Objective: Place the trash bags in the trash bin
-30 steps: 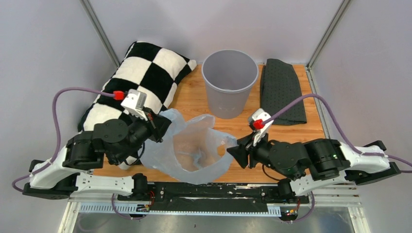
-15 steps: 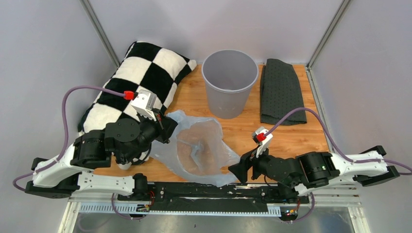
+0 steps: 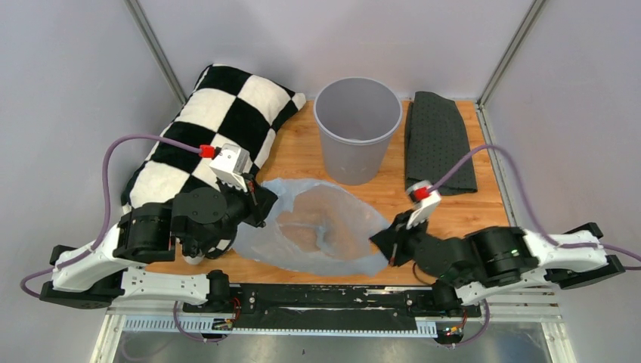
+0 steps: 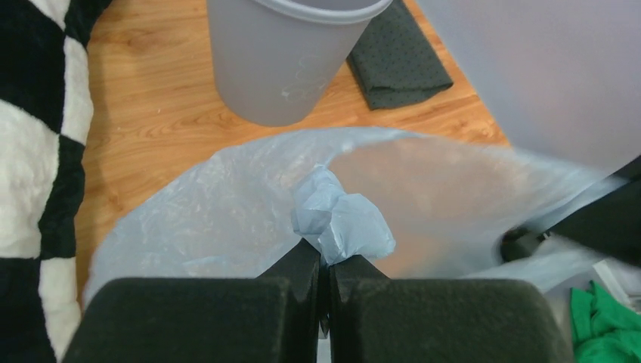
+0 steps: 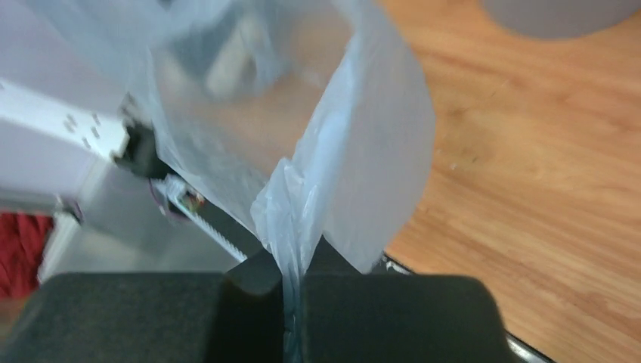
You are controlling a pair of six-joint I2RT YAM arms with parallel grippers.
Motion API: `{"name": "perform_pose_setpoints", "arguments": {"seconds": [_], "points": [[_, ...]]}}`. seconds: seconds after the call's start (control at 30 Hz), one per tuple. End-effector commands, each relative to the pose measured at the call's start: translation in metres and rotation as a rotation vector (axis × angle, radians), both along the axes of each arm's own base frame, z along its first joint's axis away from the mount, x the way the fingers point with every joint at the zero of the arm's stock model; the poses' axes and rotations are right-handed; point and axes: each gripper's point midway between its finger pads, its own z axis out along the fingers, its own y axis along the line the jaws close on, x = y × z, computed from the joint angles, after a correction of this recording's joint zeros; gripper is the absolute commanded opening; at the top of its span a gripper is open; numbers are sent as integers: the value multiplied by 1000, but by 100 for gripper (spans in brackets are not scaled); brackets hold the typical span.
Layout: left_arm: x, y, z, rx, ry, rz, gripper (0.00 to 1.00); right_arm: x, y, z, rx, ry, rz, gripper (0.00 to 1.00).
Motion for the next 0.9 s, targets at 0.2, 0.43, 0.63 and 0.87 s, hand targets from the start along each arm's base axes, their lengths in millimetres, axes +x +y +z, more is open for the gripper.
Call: {"name": "perform_pose_setpoints", "arguments": {"seconds": [0.2, 0.43, 0.63, 0.87], "points": [[6, -20, -37, 192, 45, 14, 0, 75, -123, 137, -74, -317, -348, 0], [19, -12, -82, 272, 160, 43, 0, 54, -67, 99, -288, -311, -191, 0], [2, -14, -104, 270, 226, -37, 5, 52, -65, 57, -388, -244, -219, 0], [-16, -32, -95, 207, 262, -163, 0, 31, -19, 60, -190, -183, -40, 0]]}}
